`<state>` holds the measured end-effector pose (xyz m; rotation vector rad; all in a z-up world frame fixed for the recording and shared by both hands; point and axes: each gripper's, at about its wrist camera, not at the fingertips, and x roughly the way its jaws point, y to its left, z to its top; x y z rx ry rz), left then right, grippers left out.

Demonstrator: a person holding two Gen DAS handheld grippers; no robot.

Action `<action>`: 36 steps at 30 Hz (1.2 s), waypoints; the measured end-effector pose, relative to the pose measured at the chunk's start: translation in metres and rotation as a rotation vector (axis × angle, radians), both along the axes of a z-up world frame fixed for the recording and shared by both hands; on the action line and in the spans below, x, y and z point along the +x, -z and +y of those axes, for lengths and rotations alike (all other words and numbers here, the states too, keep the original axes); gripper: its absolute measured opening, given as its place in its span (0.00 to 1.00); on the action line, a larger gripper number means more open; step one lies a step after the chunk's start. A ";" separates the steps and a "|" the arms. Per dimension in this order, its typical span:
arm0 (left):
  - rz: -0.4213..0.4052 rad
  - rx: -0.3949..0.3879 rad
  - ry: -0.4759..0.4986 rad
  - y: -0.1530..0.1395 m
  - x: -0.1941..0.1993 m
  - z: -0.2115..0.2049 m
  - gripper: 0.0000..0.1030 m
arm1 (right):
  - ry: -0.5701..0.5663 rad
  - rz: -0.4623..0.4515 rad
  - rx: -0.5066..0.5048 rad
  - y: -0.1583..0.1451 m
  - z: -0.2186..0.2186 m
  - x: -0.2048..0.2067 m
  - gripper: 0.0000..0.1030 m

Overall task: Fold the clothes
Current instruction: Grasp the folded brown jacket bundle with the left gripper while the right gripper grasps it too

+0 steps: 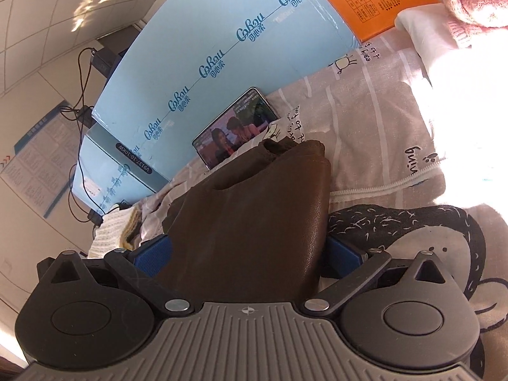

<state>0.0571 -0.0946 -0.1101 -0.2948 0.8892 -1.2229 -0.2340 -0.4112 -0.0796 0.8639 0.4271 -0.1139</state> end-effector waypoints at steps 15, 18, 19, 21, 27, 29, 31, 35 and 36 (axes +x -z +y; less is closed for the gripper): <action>0.045 -0.068 0.077 0.005 0.000 -0.007 1.00 | -0.277 -0.027 -0.056 0.003 -0.021 0.038 1.00; 0.053 -0.068 0.075 0.005 0.001 -0.007 0.99 | -0.310 0.009 -0.067 0.000 -0.017 0.032 1.00; 0.048 -0.060 0.069 0.005 0.001 -0.007 0.99 | -0.309 0.016 -0.067 -0.001 -0.016 0.028 0.99; 0.045 -0.053 0.070 0.004 0.001 -0.009 0.98 | -0.303 0.028 -0.064 -0.002 -0.015 0.020 0.99; 0.086 -0.096 0.117 0.005 0.001 -0.015 0.97 | -0.302 -0.016 -0.008 0.003 -0.011 0.016 1.00; 0.135 -0.150 0.147 0.007 0.002 -0.015 0.97 | -0.306 -0.031 -0.019 0.002 -0.003 0.019 1.00; 0.158 -0.173 0.151 0.009 0.002 -0.016 0.97 | -0.315 -0.075 0.021 0.003 0.000 0.018 1.00; 0.151 -0.150 0.126 0.012 -0.001 -0.020 0.65 | -0.290 -0.119 0.046 0.002 0.001 0.015 0.87; 0.124 -0.118 0.115 0.013 -0.002 -0.022 0.44 | -0.273 -0.106 0.033 0.002 0.001 0.015 0.82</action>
